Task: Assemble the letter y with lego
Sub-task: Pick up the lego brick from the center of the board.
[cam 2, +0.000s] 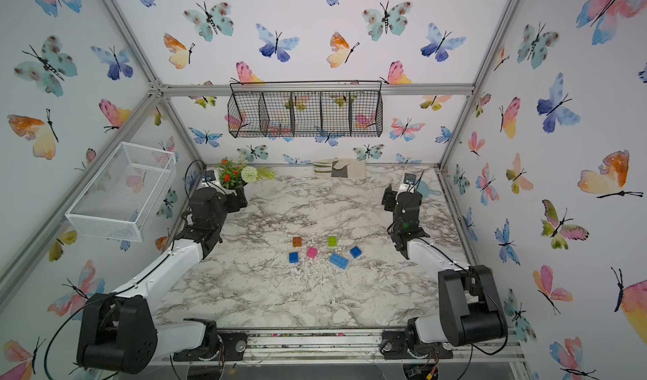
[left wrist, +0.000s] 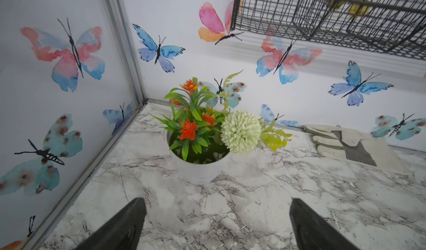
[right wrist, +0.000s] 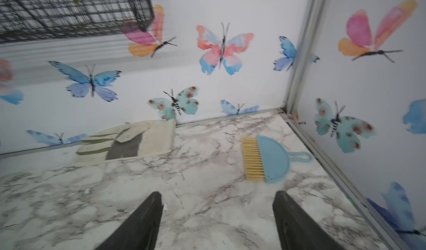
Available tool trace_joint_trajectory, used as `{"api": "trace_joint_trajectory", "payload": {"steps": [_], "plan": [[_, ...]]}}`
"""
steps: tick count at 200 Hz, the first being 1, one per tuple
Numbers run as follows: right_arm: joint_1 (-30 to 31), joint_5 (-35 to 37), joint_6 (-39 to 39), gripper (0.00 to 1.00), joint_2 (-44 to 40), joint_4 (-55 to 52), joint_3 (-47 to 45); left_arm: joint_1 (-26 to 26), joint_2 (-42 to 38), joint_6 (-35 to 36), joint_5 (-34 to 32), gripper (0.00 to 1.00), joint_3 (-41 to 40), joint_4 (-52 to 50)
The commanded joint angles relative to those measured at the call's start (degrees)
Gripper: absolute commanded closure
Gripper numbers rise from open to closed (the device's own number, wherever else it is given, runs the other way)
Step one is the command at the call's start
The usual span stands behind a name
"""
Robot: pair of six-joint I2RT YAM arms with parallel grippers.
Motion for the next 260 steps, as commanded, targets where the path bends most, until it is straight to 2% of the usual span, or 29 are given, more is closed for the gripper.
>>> {"api": "trace_joint_trajectory", "payload": {"steps": [1, 22, 40, 54, 77, 105, 132, 150, 177, 218, 260], "plan": [[9.2, -1.4, 0.5, 0.21, 4.1, -19.8, 6.7, -1.9, 4.5, -2.3, -3.2, 0.02, 9.4, -23.1], [15.3, -3.8, 1.7, 0.22, 10.0, -31.4, 14.6, -1.6, 7.1, -5.1, 1.7, 0.02, 14.6, -27.9], [18.6, -7.8, 3.1, 0.23, 14.5, -39.5, 20.1, -1.4, 9.0, -4.1, 7.0, 0.02, 19.0, -31.5], [20.6, -10.4, 4.0, 0.30, 17.0, -43.3, 22.4, -1.4, 9.6, -3.3, 10.1, 0.02, 20.8, -32.7], [22.0, -12.9, 6.7, 0.37, 20.4, -48.7, 25.6, -1.4, 8.5, -7.8, 9.3, 0.01, 18.3, -30.3], [22.9, -15.1, 8.8, 0.37, 23.8, -53.3, 29.1, -1.5, 5.8, -6.8, 12.8, 0.02, 13.5, -26.3], [23.1, -17.6, 11.6, 0.52, 27.1, -57.9, 32.6, -1.6, 4.9, -5.4, 16.1, 0.01, 14.1, -27.1], [23.2, -17.9, 12.9, 0.52, 28.8, -60.6, 34.3, -1.4, 5.4, -6.6, 16.8, 0.02, 13.3, -27.1], [23.2, -17.7, 13.6, 0.49, 31.0, -63.4, 36.1, -1.0, 5.0, -6.3, 21.8, 0.01, 12.8, -26.8], [23.4, -18.1, 13.7, 0.48, 33.6, -65.4, 37.4, -1.0, 4.3, -6.4, 21.5, 0.00, 12.7, -26.9], [23.6, -17.7, 13.9, 0.48, 34.9, -66.6, 38.0, -1.0, 4.7, -7.3, 20.4, 0.06, 13.3, -27.5]]}}
